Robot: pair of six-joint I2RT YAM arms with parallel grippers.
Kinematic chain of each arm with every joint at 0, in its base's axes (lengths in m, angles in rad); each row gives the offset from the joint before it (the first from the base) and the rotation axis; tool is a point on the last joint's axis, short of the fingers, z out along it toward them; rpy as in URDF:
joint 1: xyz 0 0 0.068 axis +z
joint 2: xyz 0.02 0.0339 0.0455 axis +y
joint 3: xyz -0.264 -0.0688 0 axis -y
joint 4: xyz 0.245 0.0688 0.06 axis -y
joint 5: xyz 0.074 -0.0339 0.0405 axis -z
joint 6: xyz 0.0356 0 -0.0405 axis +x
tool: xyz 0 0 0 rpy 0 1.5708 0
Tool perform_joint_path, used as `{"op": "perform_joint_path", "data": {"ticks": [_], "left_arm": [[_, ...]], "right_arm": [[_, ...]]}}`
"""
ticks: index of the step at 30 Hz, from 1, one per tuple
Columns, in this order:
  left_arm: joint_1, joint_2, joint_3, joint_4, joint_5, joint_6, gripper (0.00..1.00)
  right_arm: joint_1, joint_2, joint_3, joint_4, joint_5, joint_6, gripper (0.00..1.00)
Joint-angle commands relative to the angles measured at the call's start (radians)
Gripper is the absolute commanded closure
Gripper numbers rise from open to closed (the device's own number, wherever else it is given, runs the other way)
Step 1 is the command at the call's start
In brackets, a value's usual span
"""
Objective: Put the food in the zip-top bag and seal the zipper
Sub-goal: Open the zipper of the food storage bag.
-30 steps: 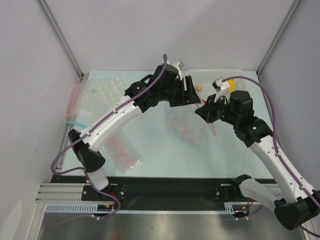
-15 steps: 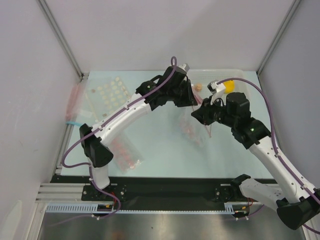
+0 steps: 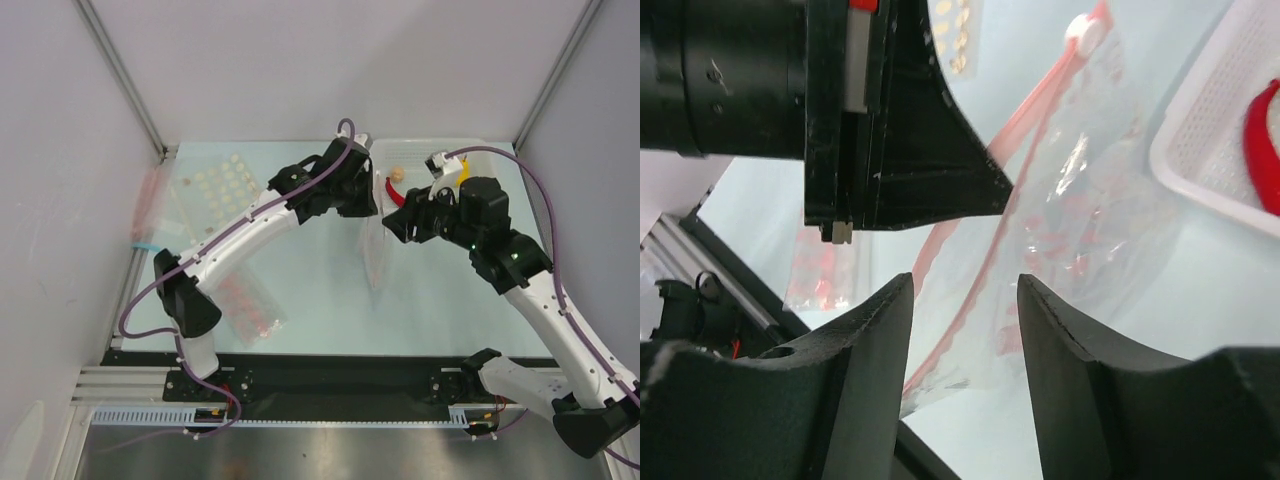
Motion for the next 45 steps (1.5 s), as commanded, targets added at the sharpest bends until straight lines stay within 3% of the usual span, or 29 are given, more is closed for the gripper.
{"op": "perform_joint_path", "data": {"ticks": [1,4,16,20,24,27,30,34,35,45], "left_arm": [[-0.005,-0.076,-0.001,0.009,-0.043,0.046,1.0],[-0.012,-0.085,-0.003,0.007,-0.053,0.05,1.0],[-0.032,-0.056,0.058,-0.008,-0.062,0.057,1.0],[-0.036,-0.036,0.104,-0.039,-0.072,0.069,1.0],[-0.047,-0.037,0.12,-0.063,-0.095,0.085,1.0],[-0.051,-0.043,0.118,-0.072,-0.106,0.091,1.0],[-0.061,-0.05,0.112,-0.086,-0.125,0.097,0.91],[-0.084,-0.062,0.085,-0.085,-0.137,0.102,0.6],[-0.087,-0.06,0.08,-0.086,-0.134,0.099,0.57],[-0.122,-0.039,0.074,-0.129,-0.152,0.082,0.53]], "right_arm": [[0.005,0.005,0.086,-0.049,0.077,0.012,0.48],[0.002,0.034,0.099,-0.083,0.121,0.007,0.46],[0.002,0.095,0.048,-0.032,0.056,0.053,0.48],[0.002,0.121,0.051,-0.046,0.059,0.056,0.66],[0.002,0.123,0.039,-0.044,0.057,0.064,0.78],[0.002,0.129,0.047,-0.05,0.063,0.071,1.0],[0.002,0.132,0.063,-0.052,0.071,0.082,1.0],[0.004,0.129,0.071,-0.046,0.082,0.11,1.0],[0.004,0.129,0.071,-0.043,0.082,0.116,1.0],[0.005,0.106,0.07,-0.026,0.128,0.148,1.0]]}}
